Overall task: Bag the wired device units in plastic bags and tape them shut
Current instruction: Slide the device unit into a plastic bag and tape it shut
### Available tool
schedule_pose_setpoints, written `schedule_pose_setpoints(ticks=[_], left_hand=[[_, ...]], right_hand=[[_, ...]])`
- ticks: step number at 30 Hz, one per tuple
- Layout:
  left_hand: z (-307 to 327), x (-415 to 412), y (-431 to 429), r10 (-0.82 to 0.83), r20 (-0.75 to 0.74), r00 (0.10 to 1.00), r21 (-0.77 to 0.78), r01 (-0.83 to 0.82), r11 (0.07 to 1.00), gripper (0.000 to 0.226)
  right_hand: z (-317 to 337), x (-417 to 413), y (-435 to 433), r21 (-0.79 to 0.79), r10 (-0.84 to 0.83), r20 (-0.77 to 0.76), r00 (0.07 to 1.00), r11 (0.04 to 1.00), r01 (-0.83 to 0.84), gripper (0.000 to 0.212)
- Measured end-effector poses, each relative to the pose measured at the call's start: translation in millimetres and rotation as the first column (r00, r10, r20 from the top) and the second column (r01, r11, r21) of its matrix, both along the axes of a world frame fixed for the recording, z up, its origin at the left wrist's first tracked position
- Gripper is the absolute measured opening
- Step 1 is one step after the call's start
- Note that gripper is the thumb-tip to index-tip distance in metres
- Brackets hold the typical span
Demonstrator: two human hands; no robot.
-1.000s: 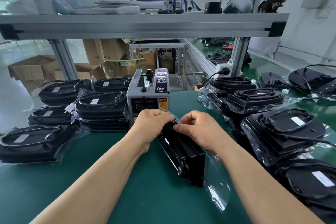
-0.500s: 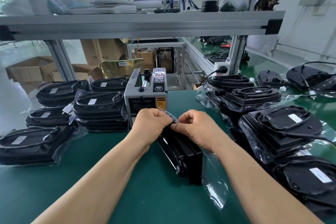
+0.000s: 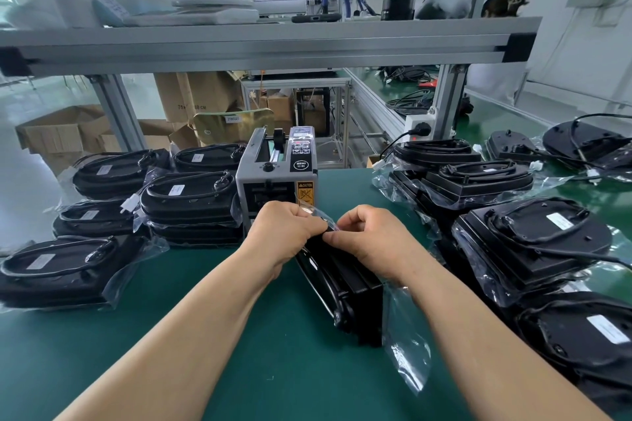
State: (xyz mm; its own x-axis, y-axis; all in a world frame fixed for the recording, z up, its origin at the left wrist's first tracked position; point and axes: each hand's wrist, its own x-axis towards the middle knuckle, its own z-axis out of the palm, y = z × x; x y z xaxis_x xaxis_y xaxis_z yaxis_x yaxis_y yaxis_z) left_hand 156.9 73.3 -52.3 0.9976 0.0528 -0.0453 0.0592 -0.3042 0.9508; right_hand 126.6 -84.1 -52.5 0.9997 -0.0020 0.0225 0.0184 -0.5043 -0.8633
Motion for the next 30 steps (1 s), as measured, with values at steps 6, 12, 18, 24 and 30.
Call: schedule_pose_setpoints(ticks=[6, 12, 18, 24, 30], left_hand=[[-1.1, -0.3, 4.7, -0.036, -0.181, 0.983, -0.188, 0.001, 0.982, 0.02], [-0.4, 3.5, -0.7, -0.019, -0.202, 0.979, -0.24, -0.031, 0.97, 0.02], [-4.6, 11.3, 4.7, 0.01, -0.256, 0.967, -0.257, -0.078, 0.963, 0.025], [-13.4, 9.6, 3.2, 0.004, -0.206, 0.978, -0.289, -0.065, 0.955, 0.016], [-14.6, 0.3, -1.0, -0.025, -0.166, 0.986, -0.259, -0.019, 0.966, 0.033]], right_hand=[[-1.8, 1.6, 1.6, 0.022, 0.0, -0.011, 1.0, 1.0, 0.0, 0.032], [-4.2, 5.3, 1.6, -0.01, -0.004, 0.011, 1.0, 1.0, 0.004, 0.032], [-6.5, 6.8, 1.8, 0.013, 0.007, 0.002, 1.0, 1.0, -0.007, 0.029], [-6.0, 3.5, 0.6, 0.028, 0.001, 0.003, 1.0, 1.0, -0.001, 0.03], [-8.9, 4.2, 2.8, 0.009, -0.017, 0.013, 1.0, 1.0, 0.016, 0.028]])
